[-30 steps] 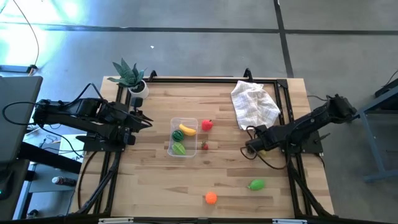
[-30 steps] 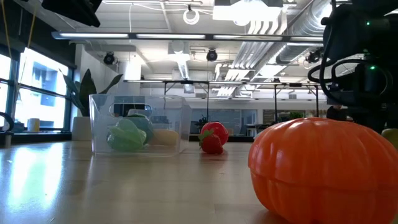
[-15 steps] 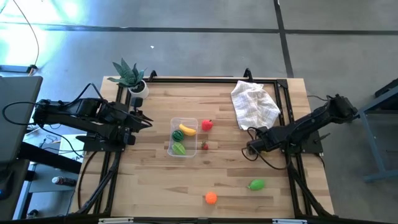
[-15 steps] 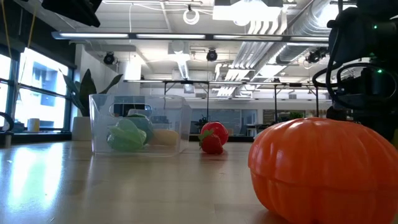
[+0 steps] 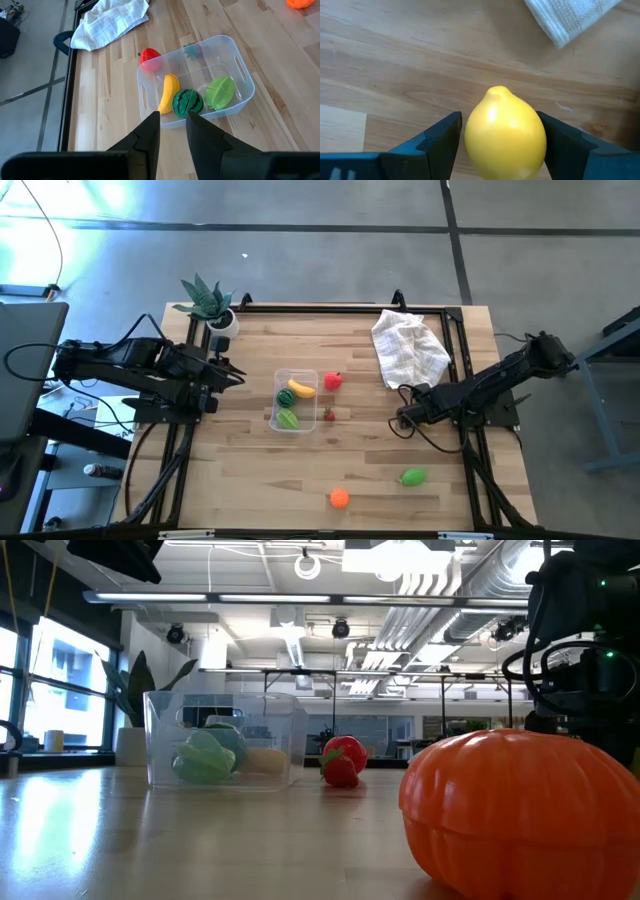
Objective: Pick and placing Produce into tupperware
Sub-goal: Put the lemon into the bin
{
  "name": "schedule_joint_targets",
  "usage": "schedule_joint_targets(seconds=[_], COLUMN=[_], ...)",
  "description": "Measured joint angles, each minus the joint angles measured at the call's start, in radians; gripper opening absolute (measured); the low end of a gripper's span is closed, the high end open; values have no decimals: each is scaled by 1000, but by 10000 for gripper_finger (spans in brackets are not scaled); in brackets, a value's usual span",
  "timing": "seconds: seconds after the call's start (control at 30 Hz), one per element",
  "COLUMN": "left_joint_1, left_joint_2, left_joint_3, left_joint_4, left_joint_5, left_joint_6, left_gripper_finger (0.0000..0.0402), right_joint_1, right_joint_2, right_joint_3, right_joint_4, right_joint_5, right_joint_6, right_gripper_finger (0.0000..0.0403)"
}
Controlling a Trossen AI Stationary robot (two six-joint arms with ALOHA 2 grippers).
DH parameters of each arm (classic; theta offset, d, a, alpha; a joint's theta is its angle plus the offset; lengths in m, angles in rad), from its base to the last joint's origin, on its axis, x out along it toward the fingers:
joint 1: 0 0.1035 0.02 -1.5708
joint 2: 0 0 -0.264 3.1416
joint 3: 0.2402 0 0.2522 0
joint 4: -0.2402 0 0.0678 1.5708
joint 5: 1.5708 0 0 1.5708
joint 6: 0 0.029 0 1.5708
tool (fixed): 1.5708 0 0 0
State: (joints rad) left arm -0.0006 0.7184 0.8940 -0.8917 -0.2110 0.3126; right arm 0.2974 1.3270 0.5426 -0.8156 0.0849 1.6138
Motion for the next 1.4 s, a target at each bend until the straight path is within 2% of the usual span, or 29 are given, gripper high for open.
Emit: schedule_joint_targets(seconds=[0.33, 1.0, 1.23, 1.4], left_joint_1=[0, 0, 0, 0], left_joint_2=[0, 0, 0, 0], left_joint_3=[0, 0, 0, 0], left_joint_4=[0, 0, 0, 0], left_joint_5=[0, 0, 0, 0], left_joint_6=[0, 0, 0, 0], left_gripper_finger=[85, 85, 85, 85], right_joint_1=[0, 0, -12, -34], right_joint_2=[0, 1, 4, 3], right_joint_3=[0, 5, 103, 252], right_joint_4=[11, 11, 13, 10], right_joint_5=[0, 9, 25, 71], right_joint_6=[-3, -25, -139, -284], right_gripper_finger=[203, 202, 201, 201])
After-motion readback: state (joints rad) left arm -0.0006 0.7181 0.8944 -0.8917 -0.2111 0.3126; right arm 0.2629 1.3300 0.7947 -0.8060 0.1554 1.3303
